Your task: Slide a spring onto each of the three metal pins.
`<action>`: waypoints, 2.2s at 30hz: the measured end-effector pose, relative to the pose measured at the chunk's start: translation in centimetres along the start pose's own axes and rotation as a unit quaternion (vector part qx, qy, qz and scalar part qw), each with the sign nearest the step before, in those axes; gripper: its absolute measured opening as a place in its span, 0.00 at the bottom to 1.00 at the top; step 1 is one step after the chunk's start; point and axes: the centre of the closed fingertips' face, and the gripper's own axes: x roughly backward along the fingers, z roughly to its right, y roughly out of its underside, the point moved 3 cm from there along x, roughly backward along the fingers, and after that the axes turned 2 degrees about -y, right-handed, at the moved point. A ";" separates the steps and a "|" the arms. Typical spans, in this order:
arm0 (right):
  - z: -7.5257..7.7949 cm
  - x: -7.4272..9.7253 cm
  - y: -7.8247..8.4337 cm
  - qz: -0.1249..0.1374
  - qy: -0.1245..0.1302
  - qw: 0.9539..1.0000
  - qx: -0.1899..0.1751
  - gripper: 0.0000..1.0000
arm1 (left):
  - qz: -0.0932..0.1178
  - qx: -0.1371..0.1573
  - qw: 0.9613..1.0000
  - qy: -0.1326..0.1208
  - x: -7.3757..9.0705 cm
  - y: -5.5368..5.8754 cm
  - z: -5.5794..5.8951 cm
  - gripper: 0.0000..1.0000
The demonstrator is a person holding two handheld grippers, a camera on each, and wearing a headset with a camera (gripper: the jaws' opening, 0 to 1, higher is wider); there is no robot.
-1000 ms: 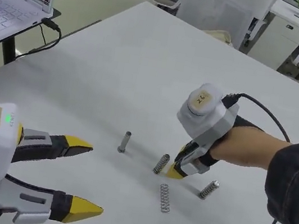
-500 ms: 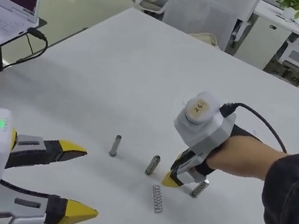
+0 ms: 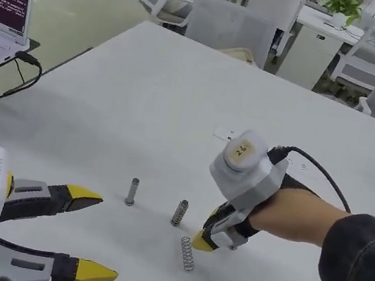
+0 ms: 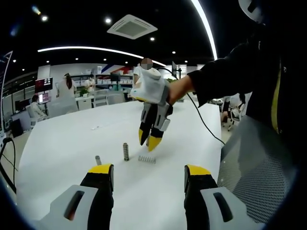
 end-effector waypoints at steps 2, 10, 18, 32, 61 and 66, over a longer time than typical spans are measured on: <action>-0.4 -0.1 0.2 0.003 -0.003 1.000 -0.007 0.21 | 0.000 0.000 1.000 0.002 -0.1 -0.1 0.1 0.55; -1.6 -1.4 0.8 0.004 -0.008 1.000 -0.019 0.21 | -0.001 -0.003 1.000 0.007 -0.2 -0.3 0.3 0.54; -1.2 -2.4 1.1 0.004 0.005 0.999 -0.048 0.20 | -0.001 -0.003 1.000 0.008 0.0 -0.4 0.4 0.54; -1.2 -3.8 1.3 -0.007 0.009 0.997 -0.071 0.17 | -0.001 0.000 1.000 0.004 0.0 -0.2 0.2 0.53; -0.6 -3.2 2.7 -0.036 0.038 0.999 -0.009 0.09 | -0.005 0.002 1.000 0.008 0.1 -0.1 0.4 0.52; -1.1 -2.7 2.8 -0.035 0.033 0.999 -0.003 0.08 | -0.008 0.001 1.000 0.011 0.0 -0.1 0.5 0.51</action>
